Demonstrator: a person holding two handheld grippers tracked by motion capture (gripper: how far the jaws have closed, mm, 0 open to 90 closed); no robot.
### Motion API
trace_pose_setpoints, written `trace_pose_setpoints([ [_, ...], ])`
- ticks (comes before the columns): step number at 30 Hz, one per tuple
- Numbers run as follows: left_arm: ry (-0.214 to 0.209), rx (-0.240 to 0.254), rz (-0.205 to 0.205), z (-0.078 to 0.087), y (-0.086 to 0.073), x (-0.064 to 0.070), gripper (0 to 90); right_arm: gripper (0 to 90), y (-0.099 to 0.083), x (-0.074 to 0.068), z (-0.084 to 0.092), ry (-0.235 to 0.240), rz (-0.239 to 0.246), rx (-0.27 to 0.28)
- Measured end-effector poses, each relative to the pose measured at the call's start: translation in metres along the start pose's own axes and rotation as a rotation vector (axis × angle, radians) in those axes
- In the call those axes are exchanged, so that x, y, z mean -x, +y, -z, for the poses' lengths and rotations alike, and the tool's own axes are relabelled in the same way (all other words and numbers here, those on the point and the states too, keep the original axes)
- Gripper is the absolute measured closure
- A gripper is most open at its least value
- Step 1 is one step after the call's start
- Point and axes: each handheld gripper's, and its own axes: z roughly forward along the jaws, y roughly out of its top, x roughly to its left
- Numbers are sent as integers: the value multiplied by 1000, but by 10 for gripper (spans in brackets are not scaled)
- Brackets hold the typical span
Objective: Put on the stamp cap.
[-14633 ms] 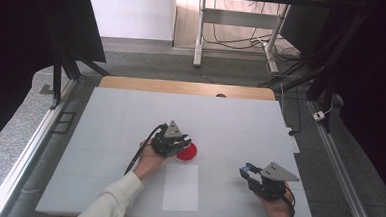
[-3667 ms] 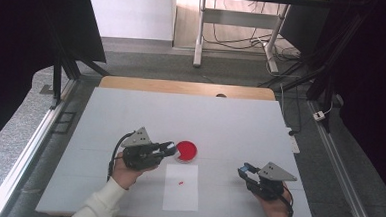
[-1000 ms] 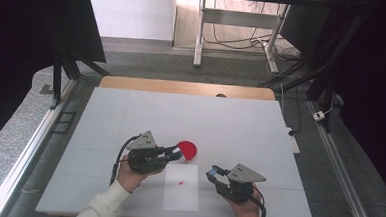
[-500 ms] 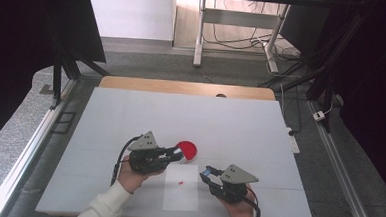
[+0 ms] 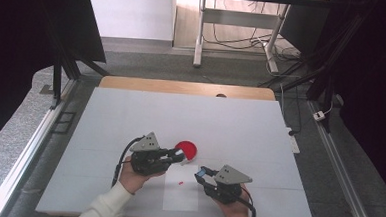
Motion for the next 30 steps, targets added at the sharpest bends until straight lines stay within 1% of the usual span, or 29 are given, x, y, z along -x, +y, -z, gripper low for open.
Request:
trace_pose_setpoints([
  [16,-3,-7,2,-4,-1,2,749,631,3,-9,-10,8,6,9],
  [30,2,-12,5,-8,-2,2,749,631,7,-14,-17,-10,13,16],
])
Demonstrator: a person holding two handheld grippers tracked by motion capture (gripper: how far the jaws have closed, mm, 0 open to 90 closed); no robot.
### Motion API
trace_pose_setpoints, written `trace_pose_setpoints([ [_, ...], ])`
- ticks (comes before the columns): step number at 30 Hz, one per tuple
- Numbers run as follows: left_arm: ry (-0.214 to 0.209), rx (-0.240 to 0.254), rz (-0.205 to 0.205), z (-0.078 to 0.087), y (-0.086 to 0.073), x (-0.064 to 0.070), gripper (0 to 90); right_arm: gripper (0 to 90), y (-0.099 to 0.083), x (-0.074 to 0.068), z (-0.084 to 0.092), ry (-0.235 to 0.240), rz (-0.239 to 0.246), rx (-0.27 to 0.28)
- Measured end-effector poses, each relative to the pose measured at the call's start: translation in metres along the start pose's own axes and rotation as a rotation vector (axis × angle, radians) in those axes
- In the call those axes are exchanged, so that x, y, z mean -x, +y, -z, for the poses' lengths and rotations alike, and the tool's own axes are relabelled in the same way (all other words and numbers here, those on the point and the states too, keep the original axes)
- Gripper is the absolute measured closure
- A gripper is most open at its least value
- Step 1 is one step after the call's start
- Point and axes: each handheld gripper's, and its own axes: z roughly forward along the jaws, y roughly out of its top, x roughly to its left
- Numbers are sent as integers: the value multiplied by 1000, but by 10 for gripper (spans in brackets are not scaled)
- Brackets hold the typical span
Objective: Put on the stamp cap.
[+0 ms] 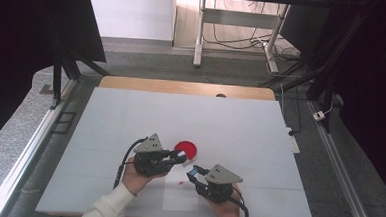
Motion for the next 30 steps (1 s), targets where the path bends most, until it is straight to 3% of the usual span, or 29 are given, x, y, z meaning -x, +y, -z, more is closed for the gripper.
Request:
trace_pose_setpoints([
  [30,9,-4,-5,-14,-1,12,749,633,3,-6,-11,-68,-16,5],
])
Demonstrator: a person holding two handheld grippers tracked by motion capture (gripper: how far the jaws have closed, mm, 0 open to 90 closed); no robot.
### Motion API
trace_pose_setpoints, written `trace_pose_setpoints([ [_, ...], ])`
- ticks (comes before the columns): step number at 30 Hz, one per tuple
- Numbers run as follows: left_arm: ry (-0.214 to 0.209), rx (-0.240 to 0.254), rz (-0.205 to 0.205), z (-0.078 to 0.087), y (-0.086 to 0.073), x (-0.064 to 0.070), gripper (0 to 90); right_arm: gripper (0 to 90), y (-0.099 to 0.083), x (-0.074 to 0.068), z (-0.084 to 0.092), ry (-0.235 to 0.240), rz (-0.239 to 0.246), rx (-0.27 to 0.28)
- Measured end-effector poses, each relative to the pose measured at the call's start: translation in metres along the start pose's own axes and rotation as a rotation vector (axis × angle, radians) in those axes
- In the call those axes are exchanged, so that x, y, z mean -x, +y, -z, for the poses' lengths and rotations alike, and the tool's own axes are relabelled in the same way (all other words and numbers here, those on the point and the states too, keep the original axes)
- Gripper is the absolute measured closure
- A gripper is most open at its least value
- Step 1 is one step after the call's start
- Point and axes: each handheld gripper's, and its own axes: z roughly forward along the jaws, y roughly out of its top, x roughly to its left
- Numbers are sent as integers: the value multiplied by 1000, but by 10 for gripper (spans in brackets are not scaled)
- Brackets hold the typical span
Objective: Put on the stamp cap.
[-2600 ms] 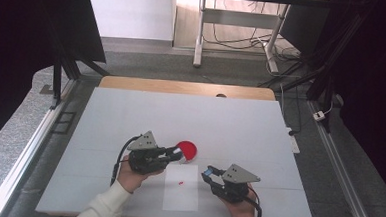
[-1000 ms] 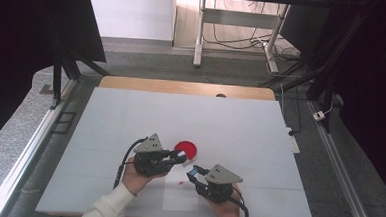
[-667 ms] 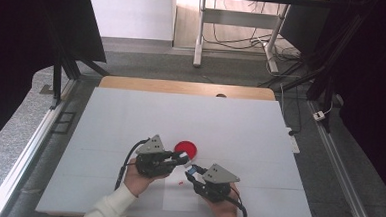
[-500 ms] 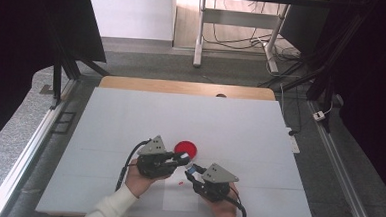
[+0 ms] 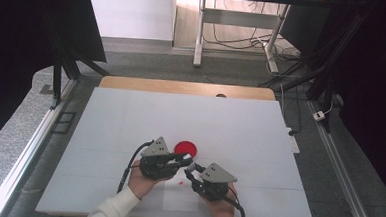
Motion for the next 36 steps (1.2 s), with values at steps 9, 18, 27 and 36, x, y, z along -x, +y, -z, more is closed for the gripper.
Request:
trace_pose_setpoints([
  [9,21,-6,5,-1,-1,0,750,632,0,-2,-2,-11,-7,5],
  [18,27,-11,5,-2,-2,1,750,632,0,-2,-2,-21,-5,7],
  [27,25,-14,9,-3,-2,1,750,633,0,-3,-3,-32,-2,6],
  [36,22,-12,14,-3,-2,1,750,636,0,-3,-2,-36,0,12],
])
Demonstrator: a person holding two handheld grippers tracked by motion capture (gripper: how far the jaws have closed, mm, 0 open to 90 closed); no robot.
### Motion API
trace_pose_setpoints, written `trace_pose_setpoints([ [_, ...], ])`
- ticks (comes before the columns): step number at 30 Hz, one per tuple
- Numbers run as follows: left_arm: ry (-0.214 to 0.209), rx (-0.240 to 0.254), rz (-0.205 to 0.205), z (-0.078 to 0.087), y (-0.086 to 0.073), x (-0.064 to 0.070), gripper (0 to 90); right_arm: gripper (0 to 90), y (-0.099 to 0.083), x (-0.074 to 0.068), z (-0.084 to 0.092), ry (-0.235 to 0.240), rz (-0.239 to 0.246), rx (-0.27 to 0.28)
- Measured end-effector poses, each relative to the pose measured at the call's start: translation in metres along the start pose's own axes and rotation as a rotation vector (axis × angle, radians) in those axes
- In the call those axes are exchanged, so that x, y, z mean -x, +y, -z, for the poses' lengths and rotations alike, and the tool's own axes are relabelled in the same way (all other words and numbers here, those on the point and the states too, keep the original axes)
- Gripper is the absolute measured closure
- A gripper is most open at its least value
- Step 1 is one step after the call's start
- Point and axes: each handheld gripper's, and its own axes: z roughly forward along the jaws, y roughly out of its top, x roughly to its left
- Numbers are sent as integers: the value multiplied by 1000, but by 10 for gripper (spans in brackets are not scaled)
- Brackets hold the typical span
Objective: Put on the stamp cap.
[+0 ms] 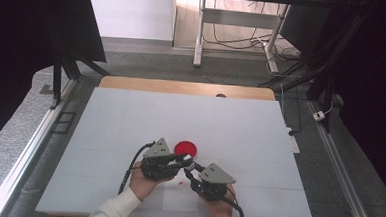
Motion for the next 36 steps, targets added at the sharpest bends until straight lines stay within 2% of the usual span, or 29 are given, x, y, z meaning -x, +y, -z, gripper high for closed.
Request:
trace_pose_setpoints([
  [24,-4,-4,1,-1,-1,1,752,636,-1,0,2,-21,-4,13],
  [36,-7,-15,-2,-2,-1,1,752,642,-1,-1,2,-28,9,14],
])
